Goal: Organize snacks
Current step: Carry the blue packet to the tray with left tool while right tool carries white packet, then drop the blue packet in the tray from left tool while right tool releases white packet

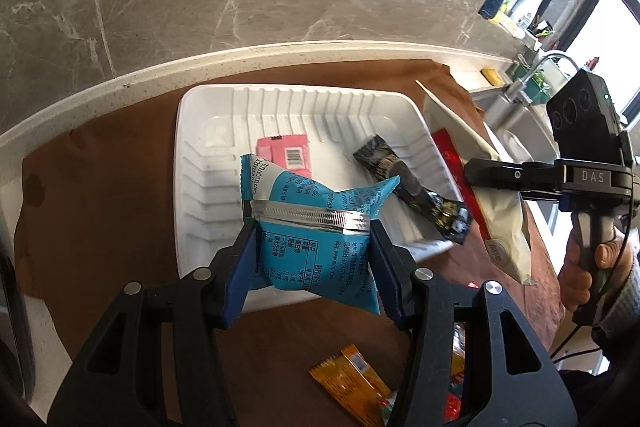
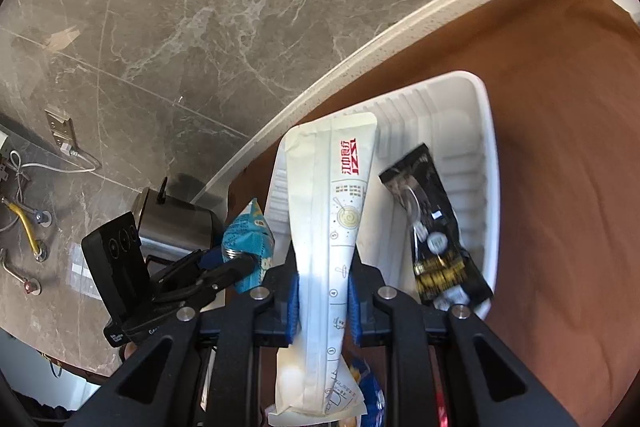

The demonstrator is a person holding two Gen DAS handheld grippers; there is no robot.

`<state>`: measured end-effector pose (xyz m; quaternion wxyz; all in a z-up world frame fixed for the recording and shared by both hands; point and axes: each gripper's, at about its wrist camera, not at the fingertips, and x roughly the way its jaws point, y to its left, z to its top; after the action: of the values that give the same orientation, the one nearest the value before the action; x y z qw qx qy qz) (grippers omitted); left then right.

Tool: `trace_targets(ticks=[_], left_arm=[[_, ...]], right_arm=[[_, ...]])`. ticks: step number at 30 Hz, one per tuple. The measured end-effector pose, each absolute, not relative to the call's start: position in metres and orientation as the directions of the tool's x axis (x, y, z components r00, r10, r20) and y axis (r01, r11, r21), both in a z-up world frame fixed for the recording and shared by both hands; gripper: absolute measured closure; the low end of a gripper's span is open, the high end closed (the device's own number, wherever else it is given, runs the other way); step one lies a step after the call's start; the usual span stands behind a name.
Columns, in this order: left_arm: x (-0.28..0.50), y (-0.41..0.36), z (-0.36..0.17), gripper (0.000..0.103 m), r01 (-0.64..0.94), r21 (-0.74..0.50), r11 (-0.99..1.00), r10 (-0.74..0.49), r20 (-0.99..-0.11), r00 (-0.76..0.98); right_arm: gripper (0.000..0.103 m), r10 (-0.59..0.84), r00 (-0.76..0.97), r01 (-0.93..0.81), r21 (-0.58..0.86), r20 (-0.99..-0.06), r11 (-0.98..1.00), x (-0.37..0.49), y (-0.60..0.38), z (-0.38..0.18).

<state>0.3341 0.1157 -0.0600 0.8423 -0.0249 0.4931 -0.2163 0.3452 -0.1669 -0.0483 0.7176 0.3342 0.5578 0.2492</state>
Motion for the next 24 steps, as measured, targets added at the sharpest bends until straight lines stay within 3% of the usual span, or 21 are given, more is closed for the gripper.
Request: trace_targets(ticks=[20, 24], left_arm=[[0.385, 0.113, -0.094, 0.052, 0.345, -0.201, 0.917, -0.339, -0.85, 0.404], [0.388, 0.107, -0.1, 0.051, 0.346, -0.163, 0.924, -0.303, -0.864, 0.403]], right_arm=[[0.081, 0.721, 0.195, 0.027, 0.739, -0.665, 0.673, 0.389, -0.138, -0.094], [0.076, 0.691, 0.184, 0.014, 0.705, -0.699, 0.709, 0.393, -0.132, -0.098]])
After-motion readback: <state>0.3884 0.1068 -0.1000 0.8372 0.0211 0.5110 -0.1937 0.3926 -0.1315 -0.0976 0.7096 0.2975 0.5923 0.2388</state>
